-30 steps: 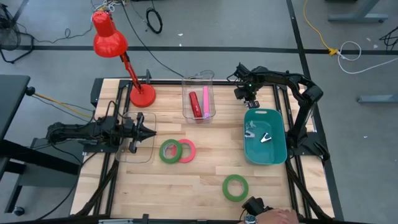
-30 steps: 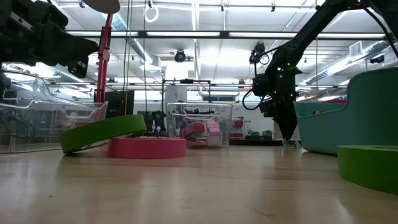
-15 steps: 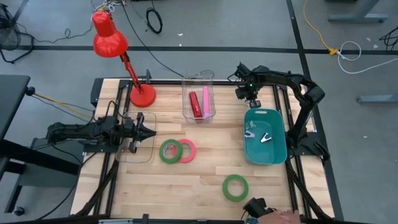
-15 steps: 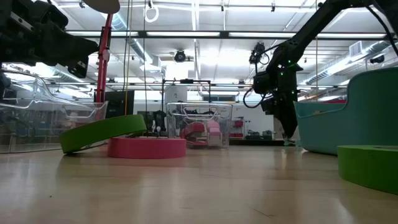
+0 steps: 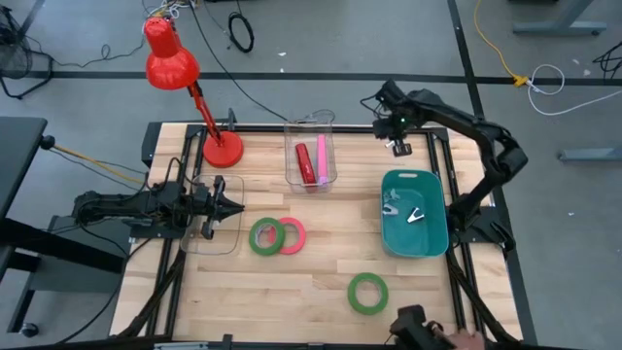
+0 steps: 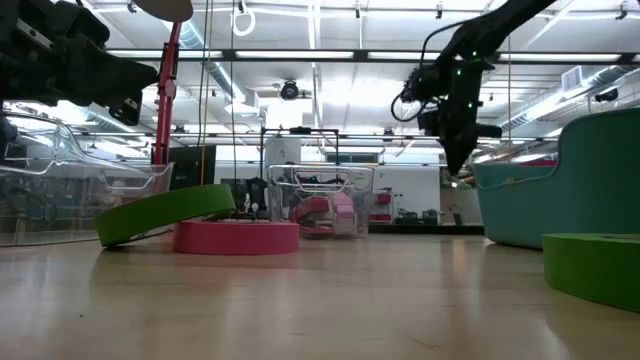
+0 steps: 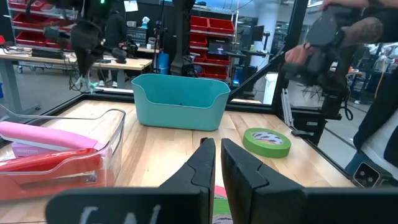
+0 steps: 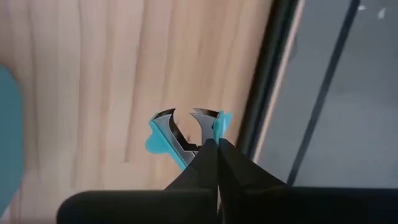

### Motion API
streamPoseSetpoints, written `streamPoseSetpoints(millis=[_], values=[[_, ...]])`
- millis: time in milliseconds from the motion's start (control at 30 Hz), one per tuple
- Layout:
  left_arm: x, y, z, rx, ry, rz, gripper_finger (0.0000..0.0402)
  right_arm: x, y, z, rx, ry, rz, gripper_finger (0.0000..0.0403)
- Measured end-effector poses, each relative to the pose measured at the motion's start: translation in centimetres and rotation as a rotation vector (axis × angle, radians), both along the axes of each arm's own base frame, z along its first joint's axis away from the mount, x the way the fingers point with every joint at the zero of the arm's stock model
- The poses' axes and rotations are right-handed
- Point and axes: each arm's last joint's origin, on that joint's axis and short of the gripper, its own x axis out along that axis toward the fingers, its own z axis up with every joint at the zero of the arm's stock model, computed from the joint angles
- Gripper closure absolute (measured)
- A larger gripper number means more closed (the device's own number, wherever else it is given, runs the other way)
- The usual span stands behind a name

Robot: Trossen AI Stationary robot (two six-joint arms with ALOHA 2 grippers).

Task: Pick and place Stapler, Stapler remover, tape
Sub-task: Put the light blue staple remover into the blue bin

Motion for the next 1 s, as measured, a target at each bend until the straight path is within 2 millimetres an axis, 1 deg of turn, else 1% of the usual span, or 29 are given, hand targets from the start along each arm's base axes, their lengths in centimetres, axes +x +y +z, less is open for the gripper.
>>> streamPoseSetpoints(millis=[200, 333, 467, 633, 767, 1000], values=[[0.0, 0.0, 0.0, 0.000, 0.000, 0.000, 0.0371, -0.5, 1.6, 2.6, -0.043, -0.057, -0.021, 0.0403], [0.0, 0.0, 0.0, 0.000, 0.000, 0.000, 0.0371, -1.0, 3.2, 4.2, -0.047, -0.088, -0.022, 0.0403], [0.0, 0.0, 0.0, 0.000, 0.000, 0.000, 0.0371, -1.6, 5.0, 5.2, -0.029, -0.086, -0.018, 0.0403], [0.0, 0.0, 0.0, 0.000, 0.000, 0.000, 0.0371, -2.1, 7.3, 6.2, 0.012, -0.074, -0.019, 0.0403], [0.0, 0.0, 0.0, 0.000, 0.000, 0.000, 0.0371, -2.3, 9.0, 6.7, 0.083, -0.097, -0.027, 0.0403], [0.0, 0.0, 0.0, 0.000, 0.000, 0.000, 0.0371, -2.4, 11.4, 6.8, 0.241, -0.091, -0.055, 0.0403]])
